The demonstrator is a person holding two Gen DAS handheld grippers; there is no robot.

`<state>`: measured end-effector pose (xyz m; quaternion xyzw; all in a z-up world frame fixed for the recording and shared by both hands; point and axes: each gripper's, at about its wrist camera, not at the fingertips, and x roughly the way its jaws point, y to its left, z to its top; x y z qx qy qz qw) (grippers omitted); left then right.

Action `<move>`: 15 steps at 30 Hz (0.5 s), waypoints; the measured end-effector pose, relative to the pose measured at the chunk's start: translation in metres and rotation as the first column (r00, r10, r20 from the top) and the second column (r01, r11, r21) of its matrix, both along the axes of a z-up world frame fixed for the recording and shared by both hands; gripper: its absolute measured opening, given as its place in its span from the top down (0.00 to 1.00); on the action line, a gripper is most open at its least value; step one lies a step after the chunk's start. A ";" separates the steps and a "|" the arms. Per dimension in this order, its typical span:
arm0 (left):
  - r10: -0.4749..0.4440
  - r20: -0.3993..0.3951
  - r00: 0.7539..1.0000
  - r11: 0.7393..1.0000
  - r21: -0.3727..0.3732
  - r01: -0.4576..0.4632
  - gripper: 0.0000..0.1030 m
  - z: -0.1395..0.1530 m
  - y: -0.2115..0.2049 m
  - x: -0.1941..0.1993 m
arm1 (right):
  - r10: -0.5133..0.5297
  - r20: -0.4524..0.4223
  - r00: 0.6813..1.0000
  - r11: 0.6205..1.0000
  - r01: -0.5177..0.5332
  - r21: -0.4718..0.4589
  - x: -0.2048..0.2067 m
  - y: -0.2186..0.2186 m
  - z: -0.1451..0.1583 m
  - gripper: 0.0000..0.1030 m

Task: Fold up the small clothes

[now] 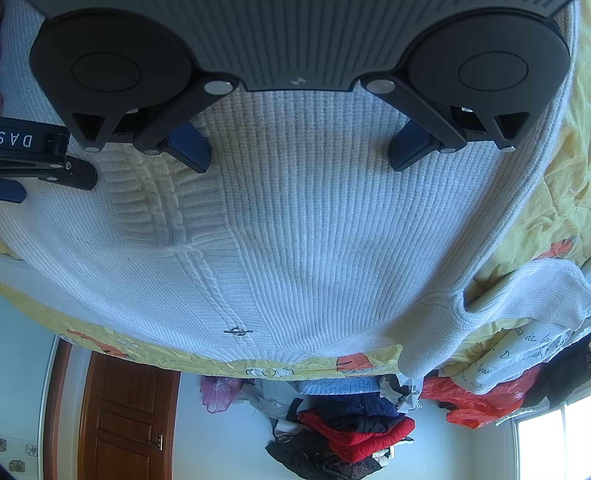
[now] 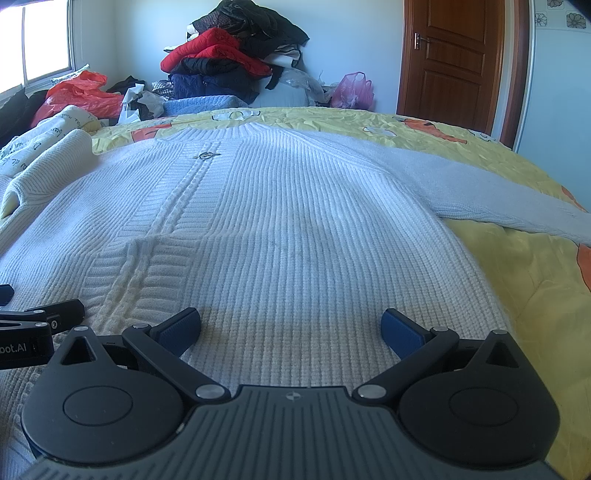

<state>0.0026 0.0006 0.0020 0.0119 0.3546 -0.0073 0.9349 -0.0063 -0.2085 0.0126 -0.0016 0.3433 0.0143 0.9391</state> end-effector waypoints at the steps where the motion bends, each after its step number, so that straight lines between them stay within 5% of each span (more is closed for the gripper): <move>1: 0.000 0.000 1.000 1.000 0.000 0.000 0.00 0.000 0.000 0.000 | 0.000 0.000 1.000 1.000 0.000 0.000 0.000 0.000 -0.001 0.00; 15: 0.000 0.000 1.000 1.000 0.000 0.000 0.00 0.000 0.000 0.000 | 0.061 -0.023 0.998 0.998 -0.061 -0.021 0.019 -0.005 0.001 0.00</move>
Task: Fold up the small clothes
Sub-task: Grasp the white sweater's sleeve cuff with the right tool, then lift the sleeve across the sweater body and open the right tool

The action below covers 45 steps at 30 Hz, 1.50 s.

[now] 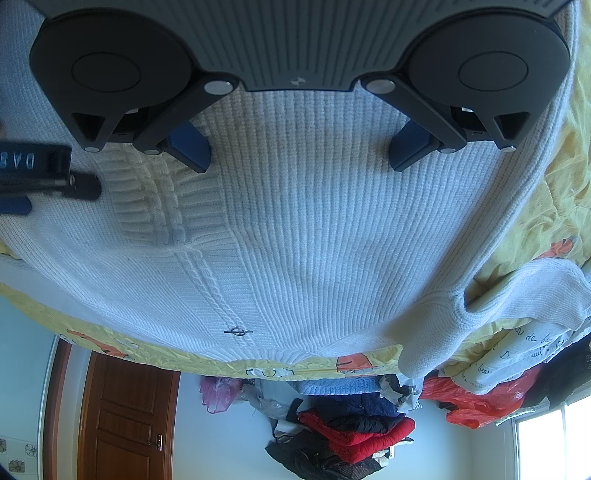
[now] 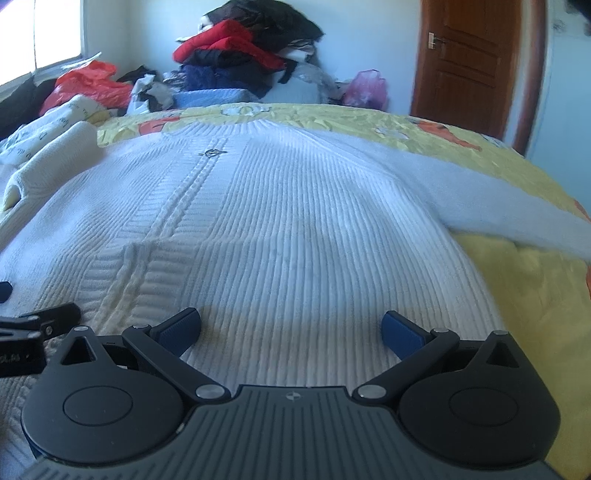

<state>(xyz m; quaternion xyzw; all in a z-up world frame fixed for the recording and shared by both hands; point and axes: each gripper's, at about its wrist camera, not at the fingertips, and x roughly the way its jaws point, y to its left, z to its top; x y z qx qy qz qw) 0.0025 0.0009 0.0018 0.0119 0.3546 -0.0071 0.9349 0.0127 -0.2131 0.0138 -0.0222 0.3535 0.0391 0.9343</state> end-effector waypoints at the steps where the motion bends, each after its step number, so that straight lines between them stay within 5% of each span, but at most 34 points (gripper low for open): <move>1: 0.000 0.000 1.000 1.000 0.000 0.000 0.00 0.000 0.000 0.000 | 0.021 0.000 1.000 1.000 -0.021 -0.009 0.006 -0.003 0.002 0.00; 5: -0.002 -0.003 1.000 1.000 0.000 0.002 0.00 0.000 0.000 0.000 | 0.022 0.014 1.000 1.000 -0.023 0.013 0.021 -0.028 0.011 0.00; 10: 0.007 -0.023 1.000 1.000 -0.011 -0.007 0.00 0.007 -0.001 0.017 | -0.024 0.076 0.997 0.981 0.009 0.196 0.029 -0.109 0.028 0.00; 14: 0.032 -0.035 0.999 0.998 -0.057 -0.034 0.00 0.012 0.004 0.044 | -0.197 0.109 0.974 0.945 0.159 0.285 0.035 -0.202 0.044 0.00; 15: 0.039 -0.028 0.999 0.997 -0.067 -0.041 0.00 0.013 0.005 0.052 | -0.240 0.105 0.965 0.919 0.191 0.345 0.035 -0.229 0.046 0.00; 19: 0.068 -0.009 0.998 0.996 -0.058 -0.068 0.00 0.006 0.007 0.065 | -0.459 0.040 0.887 0.708 0.339 0.619 0.030 -0.352 0.042 0.13; 23: 0.066 -0.003 0.998 0.997 -0.033 -0.066 0.00 0.001 0.003 0.066 | -0.633 -0.064 0.772 0.543 0.502 0.673 0.027 -0.436 0.024 0.33; 25: 0.067 -0.003 0.998 0.997 -0.034 -0.067 0.00 0.002 0.003 0.066 | -0.671 -0.106 0.733 0.500 0.553 0.666 0.027 -0.459 0.012 0.37; 27: 0.068 -0.003 0.998 0.997 -0.031 -0.068 0.00 0.002 0.002 0.066 | -0.681 -0.119 0.722 0.497 0.576 0.650 0.028 -0.466 0.004 0.45; 34: 0.069 -0.003 0.998 0.997 -0.028 -0.069 0.00 0.002 0.002 0.067 | -0.691 -0.082 0.718 0.505 0.561 0.655 0.038 -0.461 -0.013 0.45; 36: 0.068 -0.003 0.998 0.997 -0.030 -0.068 0.00 0.002 0.002 0.067 | -0.706 -0.083 0.704 0.480 0.561 0.675 0.042 -0.472 -0.012 0.45; 39: 0.068 0.000 0.998 0.997 -0.041 -0.068 0.00 0.003 0.004 0.067 | -0.716 -0.100 0.691 0.479 0.590 0.650 0.056 -0.469 -0.010 0.86; 42: 0.067 0.003 0.998 0.996 -0.052 -0.067 0.00 0.003 0.006 0.067 | -0.739 -0.063 0.671 0.507 0.614 0.605 0.058 -0.454 -0.001 0.85; 45: 0.067 0.007 0.998 0.996 -0.066 -0.066 0.00 0.003 0.008 0.067 | -0.717 0.034 0.696 0.551 0.537 0.639 0.053 -0.426 0.022 0.86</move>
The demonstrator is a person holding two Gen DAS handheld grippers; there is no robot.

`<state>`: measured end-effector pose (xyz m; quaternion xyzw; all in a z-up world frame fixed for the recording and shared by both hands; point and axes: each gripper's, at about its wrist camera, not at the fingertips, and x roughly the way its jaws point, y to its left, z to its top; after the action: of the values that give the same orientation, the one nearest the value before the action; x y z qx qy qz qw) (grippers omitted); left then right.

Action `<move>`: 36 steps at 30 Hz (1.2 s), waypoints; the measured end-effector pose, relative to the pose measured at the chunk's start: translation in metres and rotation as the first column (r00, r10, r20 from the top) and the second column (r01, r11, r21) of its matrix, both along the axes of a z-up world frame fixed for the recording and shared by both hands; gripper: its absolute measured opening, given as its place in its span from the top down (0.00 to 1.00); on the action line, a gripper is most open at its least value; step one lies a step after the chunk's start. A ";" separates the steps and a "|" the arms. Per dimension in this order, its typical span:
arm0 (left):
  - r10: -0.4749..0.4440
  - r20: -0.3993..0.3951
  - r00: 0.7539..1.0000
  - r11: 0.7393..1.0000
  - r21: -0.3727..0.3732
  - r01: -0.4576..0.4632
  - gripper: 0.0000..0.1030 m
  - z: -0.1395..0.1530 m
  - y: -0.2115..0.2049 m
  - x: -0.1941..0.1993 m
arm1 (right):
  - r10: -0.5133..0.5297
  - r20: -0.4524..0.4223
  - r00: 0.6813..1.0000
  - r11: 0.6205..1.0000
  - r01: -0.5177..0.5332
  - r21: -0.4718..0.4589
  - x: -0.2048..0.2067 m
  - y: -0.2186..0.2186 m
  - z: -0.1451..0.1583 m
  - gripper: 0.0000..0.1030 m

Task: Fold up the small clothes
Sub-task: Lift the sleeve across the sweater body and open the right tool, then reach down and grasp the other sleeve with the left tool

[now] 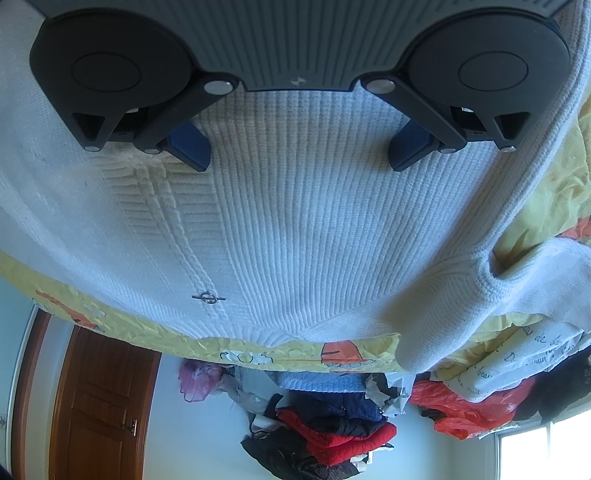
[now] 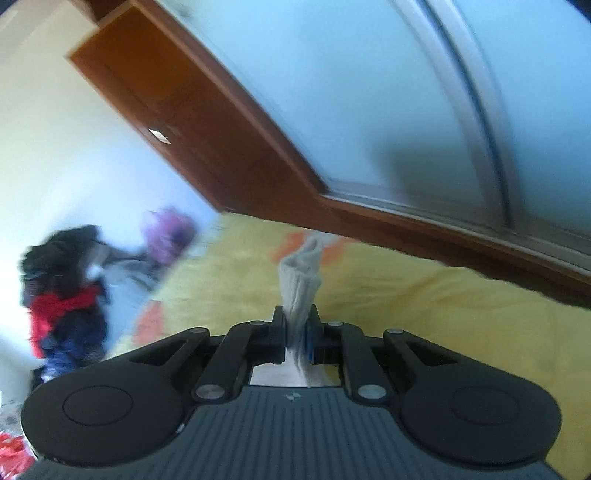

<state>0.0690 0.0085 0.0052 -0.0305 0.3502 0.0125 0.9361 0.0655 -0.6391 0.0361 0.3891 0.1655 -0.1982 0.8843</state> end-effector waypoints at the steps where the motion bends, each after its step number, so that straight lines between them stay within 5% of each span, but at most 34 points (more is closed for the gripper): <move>1: 0.000 0.002 1.000 1.000 -0.006 0.000 0.00 0.000 0.001 0.000 | 0.020 0.018 1.000 1.000 -0.020 -0.023 0.000 0.012 0.009 0.86; 6: 0.001 0.014 1.000 0.999 -0.039 0.000 0.00 0.001 0.005 -0.002 | 0.201 0.124 0.972 0.974 -0.184 -0.133 0.014 0.094 0.056 0.86; 11: 0.002 0.024 1.000 0.998 -0.067 -0.001 0.00 0.001 0.009 -0.004 | 0.430 0.169 0.887 0.900 -0.407 -0.157 0.039 0.197 0.071 0.86; 18: 0.003 0.034 0.999 0.996 -0.094 0.000 0.00 0.001 0.012 -0.005 | 0.653 0.096 0.752 0.758 -0.649 -0.072 0.078 0.345 0.032 0.86; 22: 0.002 0.041 0.999 0.993 -0.114 0.002 0.00 0.001 0.015 -0.006 | 0.694 -0.027 0.719 0.709 -0.690 -0.146 0.081 0.410 0.005 0.85; 25: 0.004 0.047 0.999 0.991 -0.132 0.002 0.00 0.001 0.018 -0.006 | 0.680 -0.114 0.724 0.709 -0.690 -0.147 0.086 0.418 -0.016 0.77; 31: 0.006 0.052 0.999 0.989 -0.149 0.002 0.00 0.001 0.020 -0.006 | 0.709 -0.041 0.704 0.697 -0.708 -0.118 0.055 0.390 -0.012 0.43; 36: 0.006 0.047 0.999 0.991 -0.135 0.001 0.00 0.001 0.020 -0.006 | 0.734 0.048 0.678 0.678 -0.724 -0.129 0.003 0.352 -0.024 0.42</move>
<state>0.0632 0.0282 0.0059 -0.0943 0.3282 -0.0108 0.9398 0.0690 -0.2871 0.0120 0.2556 0.2540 0.1816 0.9150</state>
